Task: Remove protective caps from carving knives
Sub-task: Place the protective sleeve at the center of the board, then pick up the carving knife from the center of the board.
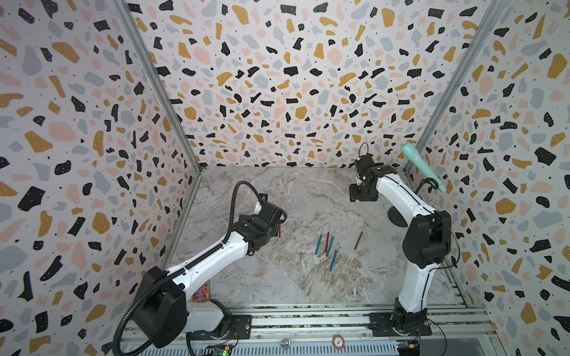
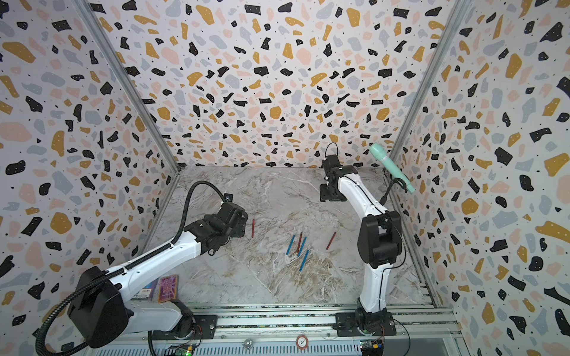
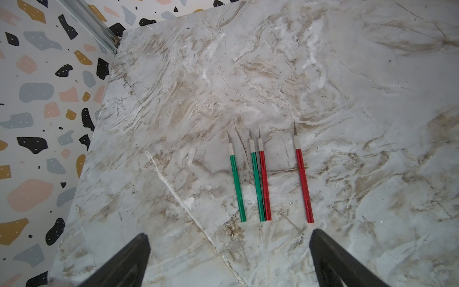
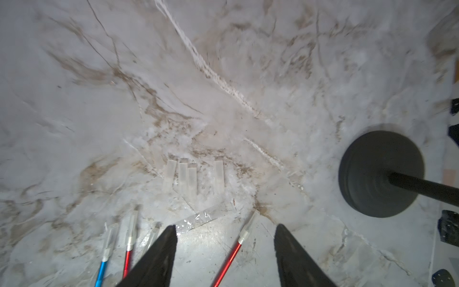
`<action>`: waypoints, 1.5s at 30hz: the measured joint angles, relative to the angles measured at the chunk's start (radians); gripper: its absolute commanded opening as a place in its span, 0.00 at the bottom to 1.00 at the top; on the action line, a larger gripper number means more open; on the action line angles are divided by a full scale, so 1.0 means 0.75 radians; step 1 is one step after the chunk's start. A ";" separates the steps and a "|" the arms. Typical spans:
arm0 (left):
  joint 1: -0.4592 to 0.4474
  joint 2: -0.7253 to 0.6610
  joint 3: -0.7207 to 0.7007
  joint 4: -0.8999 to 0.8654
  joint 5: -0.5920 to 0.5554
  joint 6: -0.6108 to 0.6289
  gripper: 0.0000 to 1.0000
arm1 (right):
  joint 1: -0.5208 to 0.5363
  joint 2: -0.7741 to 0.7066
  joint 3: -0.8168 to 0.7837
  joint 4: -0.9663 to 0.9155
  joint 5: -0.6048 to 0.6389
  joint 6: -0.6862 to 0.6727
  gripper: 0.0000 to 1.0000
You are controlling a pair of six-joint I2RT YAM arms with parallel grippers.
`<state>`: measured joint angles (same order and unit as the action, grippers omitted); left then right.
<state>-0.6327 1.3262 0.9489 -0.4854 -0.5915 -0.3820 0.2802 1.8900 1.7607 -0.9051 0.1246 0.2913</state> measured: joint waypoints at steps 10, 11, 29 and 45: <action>-0.061 0.026 0.015 -0.021 0.016 0.001 1.00 | 0.041 -0.509 -0.417 0.096 0.003 -0.001 0.84; -0.067 0.028 0.018 -0.020 0.021 0.001 1.00 | 0.056 -0.558 -0.456 0.098 0.007 0.001 0.84; -0.395 0.181 0.019 0.057 0.081 -0.135 0.99 | 0.230 -1.250 -1.008 0.100 0.001 0.066 0.96; -0.528 0.352 0.019 0.177 0.121 -0.205 0.99 | 0.233 -1.428 -1.192 0.188 -0.075 0.092 1.00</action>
<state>-1.0290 1.5906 0.9634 -0.3527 -0.5007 -0.5358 0.4549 0.8192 0.8669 -0.7643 0.0685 0.3599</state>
